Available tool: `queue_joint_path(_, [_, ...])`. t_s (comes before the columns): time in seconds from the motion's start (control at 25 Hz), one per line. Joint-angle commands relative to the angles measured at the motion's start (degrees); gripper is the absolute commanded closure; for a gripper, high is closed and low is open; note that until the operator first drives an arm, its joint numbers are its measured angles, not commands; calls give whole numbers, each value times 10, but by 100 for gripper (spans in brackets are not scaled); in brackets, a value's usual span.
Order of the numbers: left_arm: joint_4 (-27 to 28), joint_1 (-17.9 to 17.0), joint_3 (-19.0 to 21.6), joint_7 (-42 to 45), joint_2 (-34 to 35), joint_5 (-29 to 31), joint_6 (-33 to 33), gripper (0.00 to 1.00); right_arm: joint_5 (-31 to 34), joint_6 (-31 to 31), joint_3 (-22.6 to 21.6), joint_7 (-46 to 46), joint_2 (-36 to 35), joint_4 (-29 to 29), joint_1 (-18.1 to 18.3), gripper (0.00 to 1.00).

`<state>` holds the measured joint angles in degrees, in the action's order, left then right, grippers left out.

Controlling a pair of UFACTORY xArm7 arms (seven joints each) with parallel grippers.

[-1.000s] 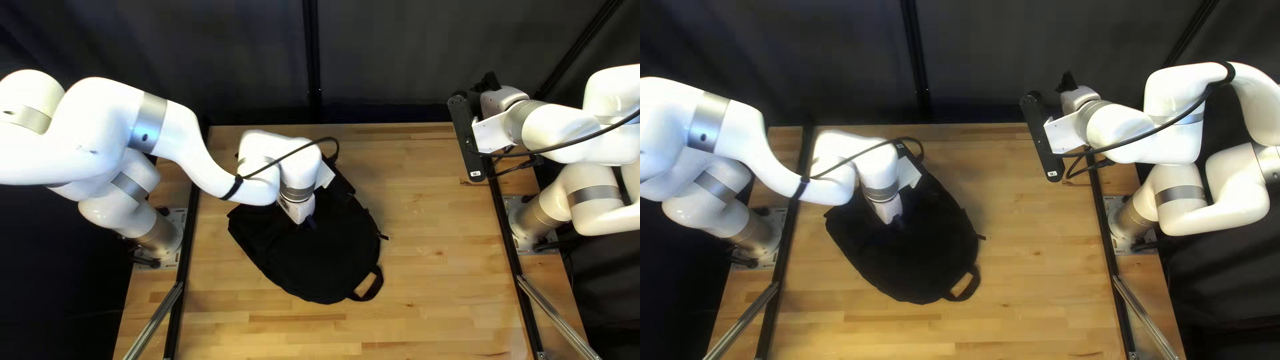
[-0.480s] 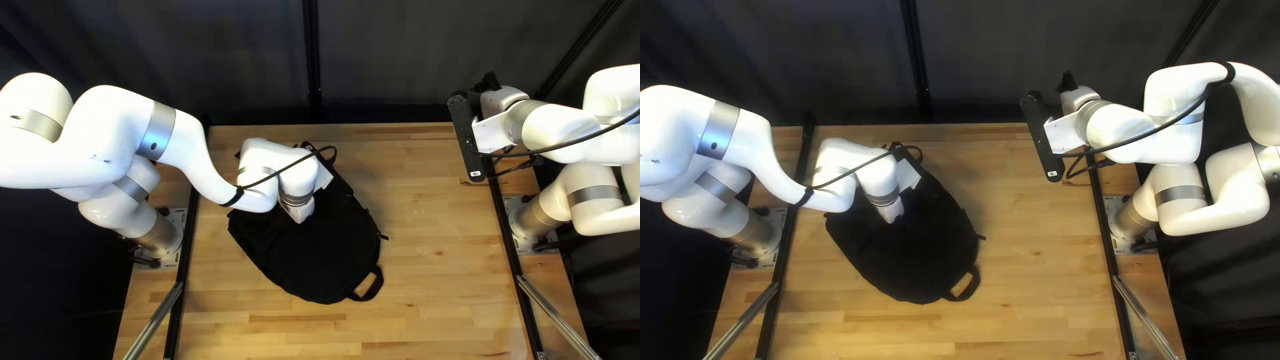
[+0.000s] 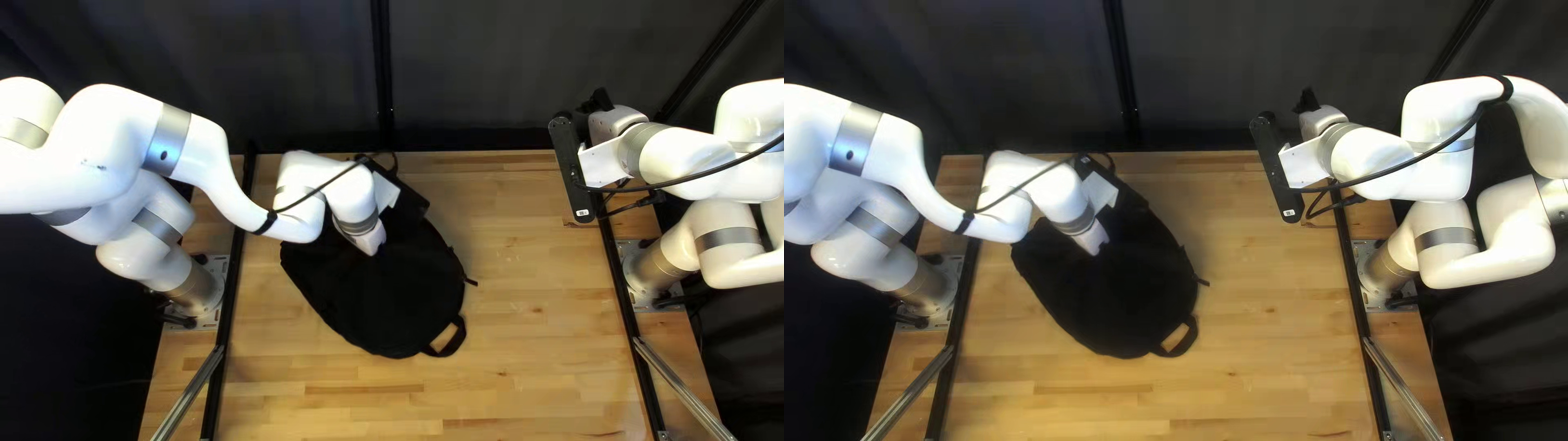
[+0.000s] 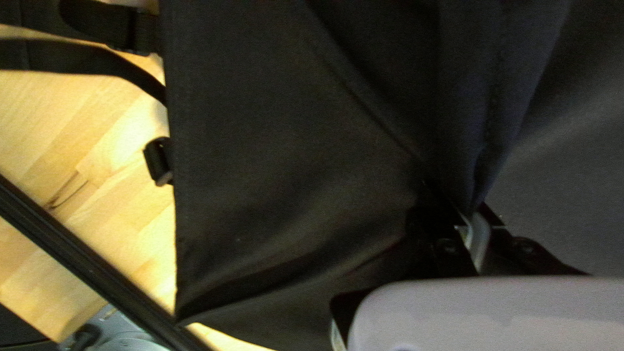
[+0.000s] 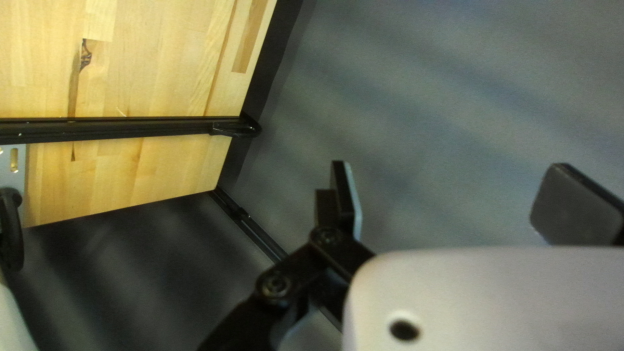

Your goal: Remove a lunch box from a kids backpack

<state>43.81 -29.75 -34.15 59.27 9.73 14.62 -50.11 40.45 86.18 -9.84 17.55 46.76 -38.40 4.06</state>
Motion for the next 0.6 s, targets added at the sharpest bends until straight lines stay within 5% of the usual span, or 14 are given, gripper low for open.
queue_joint_path(0.04, [-15, 22, -1, 60, 25, 20, 28, 100, 0, 0, 0, 0, 0, 0, 0, 0])
queue_joint_path(0.28, [-24, 43, 14, 176, 35, 44, 61, 100, 0, 0, 0, 0, 0, 0, 0, 0])
queue_joint_path(0.6, [-20, 41, 17, 211, 15, 37, 83, 100, 0, 0, 0, 0, 0, 0, 0, 0])
